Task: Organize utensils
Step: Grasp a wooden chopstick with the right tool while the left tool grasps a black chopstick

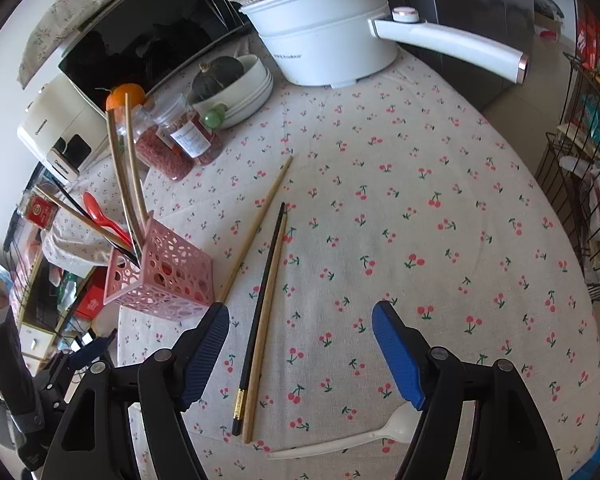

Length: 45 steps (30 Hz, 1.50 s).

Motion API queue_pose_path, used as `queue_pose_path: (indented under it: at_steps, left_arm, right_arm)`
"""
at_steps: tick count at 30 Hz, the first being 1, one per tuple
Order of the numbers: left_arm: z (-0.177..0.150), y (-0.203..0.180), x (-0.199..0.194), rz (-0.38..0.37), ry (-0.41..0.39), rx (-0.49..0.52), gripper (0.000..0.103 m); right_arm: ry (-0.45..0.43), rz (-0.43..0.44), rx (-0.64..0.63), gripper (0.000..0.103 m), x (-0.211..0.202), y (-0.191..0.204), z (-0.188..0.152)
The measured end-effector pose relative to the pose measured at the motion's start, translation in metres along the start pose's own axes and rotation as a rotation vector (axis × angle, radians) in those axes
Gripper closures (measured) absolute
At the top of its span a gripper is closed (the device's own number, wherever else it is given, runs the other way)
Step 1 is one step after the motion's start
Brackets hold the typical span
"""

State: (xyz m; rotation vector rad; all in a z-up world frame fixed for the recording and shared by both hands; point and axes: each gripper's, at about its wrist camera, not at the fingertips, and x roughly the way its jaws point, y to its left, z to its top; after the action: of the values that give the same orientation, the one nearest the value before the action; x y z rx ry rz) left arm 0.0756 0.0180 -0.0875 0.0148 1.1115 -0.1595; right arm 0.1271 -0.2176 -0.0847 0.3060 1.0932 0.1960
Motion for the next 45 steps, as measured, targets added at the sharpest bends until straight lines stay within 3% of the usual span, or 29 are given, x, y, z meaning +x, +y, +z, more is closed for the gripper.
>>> queue_pose_path:
  at_steps: [5,9,20,29,33,39,41,43,45]
  left_arm:
    - [-0.001,0.003,0.005,0.002,0.023,-0.031,0.002]
    - [-0.001,0.007,0.004,-0.003,0.026,-0.051,0.002]
    - [-0.001,0.016,0.004,-0.02,0.03,-0.073,0.002]
    - [-0.003,0.021,0.003,-0.028,0.036,-0.074,0.002]
    - [-0.003,0.02,0.003,-0.031,0.037,-0.07,0.002]
    - [-0.004,0.015,0.003,-0.026,0.04,-0.054,0.002]
    - [-0.004,0.013,0.003,-0.026,0.039,-0.047,0.002]
    - [-0.005,0.009,0.003,-0.014,0.04,-0.034,0.002]
    - [-0.006,0.004,0.001,-0.006,0.036,-0.014,0.002]
  right_arm:
    - [0.108,-0.025,0.016,0.028,0.027,-0.005,0.001]
    - [0.144,-0.042,0.003,0.028,0.048,0.001,0.006]
    - [0.165,-0.11,-0.082,0.033,0.099,0.023,0.018]
    - [0.143,-0.229,-0.195,0.035,0.114,0.047,0.015]
    - [0.151,-0.24,-0.181,0.046,0.114,0.046,0.015]
    - [0.151,-0.287,-0.271,0.05,0.118,0.061,0.005]
    - [0.153,-0.288,-0.278,0.062,0.118,0.063,0.004]
    - [0.163,-0.288,-0.247,0.089,0.115,0.057,0.006]
    - [0.172,-0.256,-0.205,0.094,0.109,0.043,0.009]
